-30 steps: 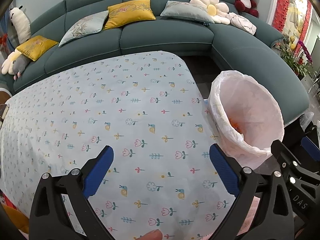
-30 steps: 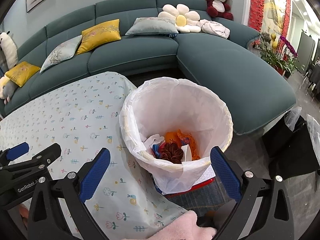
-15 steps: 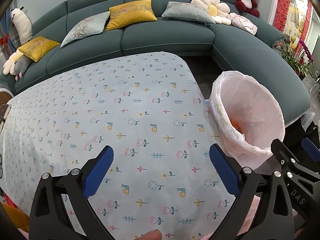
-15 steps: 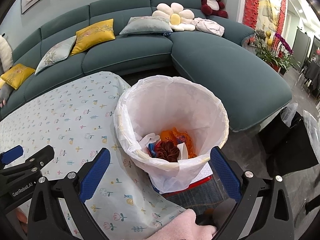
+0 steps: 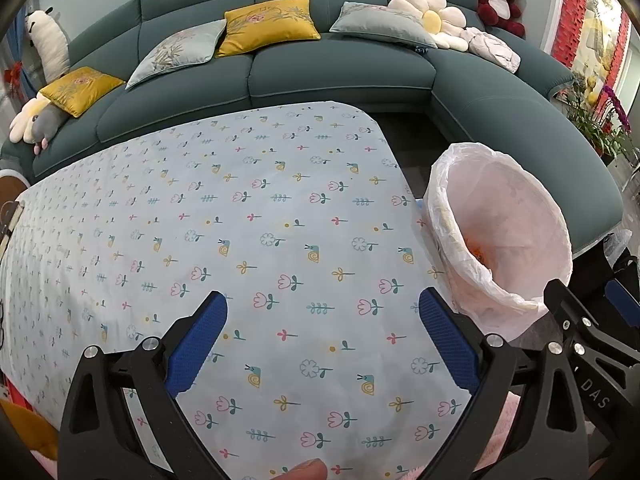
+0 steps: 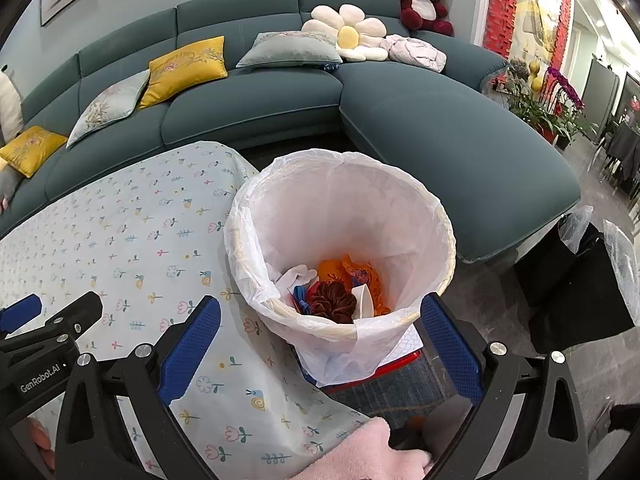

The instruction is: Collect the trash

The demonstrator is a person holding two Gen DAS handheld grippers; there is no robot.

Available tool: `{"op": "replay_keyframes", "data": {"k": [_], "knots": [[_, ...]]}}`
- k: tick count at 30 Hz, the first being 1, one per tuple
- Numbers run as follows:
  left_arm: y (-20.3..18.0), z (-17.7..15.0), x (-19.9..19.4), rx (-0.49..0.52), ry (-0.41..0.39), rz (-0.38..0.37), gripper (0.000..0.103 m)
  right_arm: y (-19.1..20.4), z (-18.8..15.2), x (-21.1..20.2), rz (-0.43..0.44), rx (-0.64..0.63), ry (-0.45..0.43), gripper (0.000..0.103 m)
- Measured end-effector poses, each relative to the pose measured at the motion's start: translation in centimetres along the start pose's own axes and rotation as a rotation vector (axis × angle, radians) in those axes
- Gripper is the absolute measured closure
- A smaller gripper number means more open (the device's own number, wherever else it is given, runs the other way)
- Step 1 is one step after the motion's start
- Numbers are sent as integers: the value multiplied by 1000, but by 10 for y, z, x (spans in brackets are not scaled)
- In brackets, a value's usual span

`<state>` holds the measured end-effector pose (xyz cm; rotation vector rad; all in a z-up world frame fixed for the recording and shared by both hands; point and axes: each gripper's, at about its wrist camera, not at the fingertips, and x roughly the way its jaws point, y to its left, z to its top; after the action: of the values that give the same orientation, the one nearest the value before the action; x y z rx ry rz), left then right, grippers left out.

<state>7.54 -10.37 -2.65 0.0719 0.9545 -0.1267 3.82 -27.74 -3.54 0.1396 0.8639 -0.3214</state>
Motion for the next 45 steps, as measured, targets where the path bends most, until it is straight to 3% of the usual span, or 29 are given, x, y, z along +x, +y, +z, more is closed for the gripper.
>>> {"op": "replay_keyframes", "data": {"k": [45], "knots": [[-10, 6, 0, 31, -5, 24, 12, -2, -1, -1, -8, 5, 2, 7]]}}
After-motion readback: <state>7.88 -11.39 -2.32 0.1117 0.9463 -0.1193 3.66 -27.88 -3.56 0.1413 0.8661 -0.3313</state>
